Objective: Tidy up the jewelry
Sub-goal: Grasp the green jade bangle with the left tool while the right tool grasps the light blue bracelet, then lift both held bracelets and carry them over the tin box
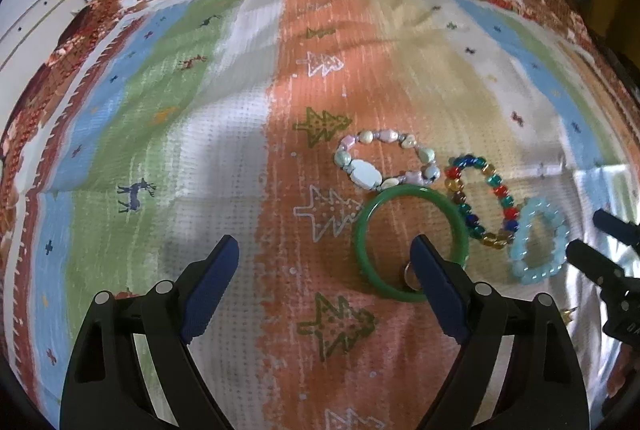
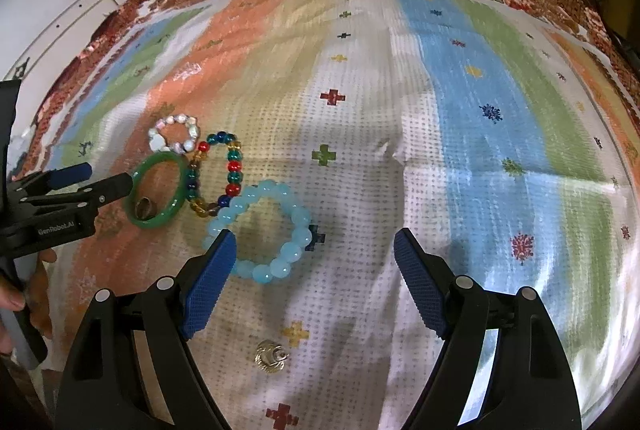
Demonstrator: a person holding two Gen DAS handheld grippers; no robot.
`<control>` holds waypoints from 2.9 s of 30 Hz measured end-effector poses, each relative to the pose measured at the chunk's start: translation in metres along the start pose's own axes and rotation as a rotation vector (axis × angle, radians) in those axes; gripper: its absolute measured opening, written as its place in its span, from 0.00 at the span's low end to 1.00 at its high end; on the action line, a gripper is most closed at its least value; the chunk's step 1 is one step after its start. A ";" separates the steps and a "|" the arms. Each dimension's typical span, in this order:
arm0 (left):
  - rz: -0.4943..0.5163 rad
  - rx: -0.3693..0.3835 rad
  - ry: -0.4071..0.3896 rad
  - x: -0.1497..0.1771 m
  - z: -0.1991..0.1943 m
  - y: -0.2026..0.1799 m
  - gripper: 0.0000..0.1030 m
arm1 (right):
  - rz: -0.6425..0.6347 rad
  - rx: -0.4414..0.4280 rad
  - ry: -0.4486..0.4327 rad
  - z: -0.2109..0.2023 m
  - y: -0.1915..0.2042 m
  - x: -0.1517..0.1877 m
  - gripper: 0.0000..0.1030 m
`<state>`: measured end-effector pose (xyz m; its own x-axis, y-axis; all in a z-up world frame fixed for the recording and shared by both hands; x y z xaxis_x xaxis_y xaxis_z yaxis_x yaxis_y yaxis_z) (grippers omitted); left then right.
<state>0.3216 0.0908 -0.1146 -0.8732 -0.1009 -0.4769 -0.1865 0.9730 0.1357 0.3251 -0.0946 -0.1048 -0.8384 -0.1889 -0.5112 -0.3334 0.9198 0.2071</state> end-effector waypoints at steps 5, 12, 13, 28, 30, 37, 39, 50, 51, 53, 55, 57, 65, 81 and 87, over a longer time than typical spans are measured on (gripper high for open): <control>0.012 -0.017 0.015 0.001 0.009 0.001 0.72 | 0.001 0.017 0.012 0.006 -0.003 0.001 0.79; 0.028 -0.012 0.031 0.004 0.013 0.000 0.56 | 0.017 0.045 0.039 0.012 -0.010 0.006 0.78; 0.030 -0.015 0.033 0.004 0.013 0.000 0.51 | 0.020 0.042 0.041 0.012 -0.010 0.006 0.78; 0.058 0.011 0.075 0.010 0.011 -0.004 0.07 | -0.030 0.000 0.071 0.011 -0.001 0.011 0.13; 0.059 0.016 0.079 0.012 0.009 -0.005 0.07 | -0.031 -0.006 0.074 0.011 0.001 0.012 0.12; 0.035 0.055 0.078 0.016 0.000 -0.005 0.06 | -0.034 -0.025 0.055 0.001 0.006 0.013 0.12; 0.039 0.079 0.073 0.018 -0.005 -0.007 0.06 | -0.043 -0.032 0.043 -0.004 0.010 0.012 0.12; 0.034 0.120 0.019 0.018 -0.035 -0.012 0.07 | -0.085 -0.084 -0.032 -0.034 0.029 0.008 0.11; 0.033 0.122 0.014 0.019 -0.038 -0.012 0.07 | -0.090 -0.086 -0.037 -0.037 0.030 0.009 0.11; 0.028 0.124 0.006 0.019 -0.042 -0.011 0.07 | -0.097 -0.088 -0.044 -0.041 0.033 0.010 0.12; 0.024 0.126 -0.004 0.019 -0.046 -0.010 0.07 | -0.105 -0.088 -0.052 -0.044 0.035 0.010 0.11; 0.017 0.132 -0.013 0.019 -0.052 -0.008 0.07 | -0.110 -0.092 -0.060 -0.049 0.038 0.011 0.11; 0.012 0.148 -0.049 0.022 -0.069 -0.007 0.07 | -0.123 -0.097 -0.080 -0.061 0.045 0.016 0.11; -0.010 0.161 -0.095 0.034 -0.101 -0.003 0.07 | -0.150 -0.095 -0.121 -0.091 0.055 0.029 0.11; -0.015 0.165 -0.117 0.041 -0.115 -0.001 0.07 | -0.159 -0.098 -0.138 -0.101 0.060 0.034 0.11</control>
<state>0.2343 0.0616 -0.0343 -0.8108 -0.0999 -0.5767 -0.1143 0.9934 -0.0113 0.2329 -0.0805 -0.0252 -0.7075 -0.2732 -0.6518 -0.5022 0.8433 0.1916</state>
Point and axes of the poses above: each gripper's, at about its wrist camera, not at the fingertips, and z roughly the way its jaws point, y to its left, x to its underside, the point moved 1 cm from there along z, roughly the way its jaws point, and after that the axes turned 8 degrees about -x, right-handed, at the moved point
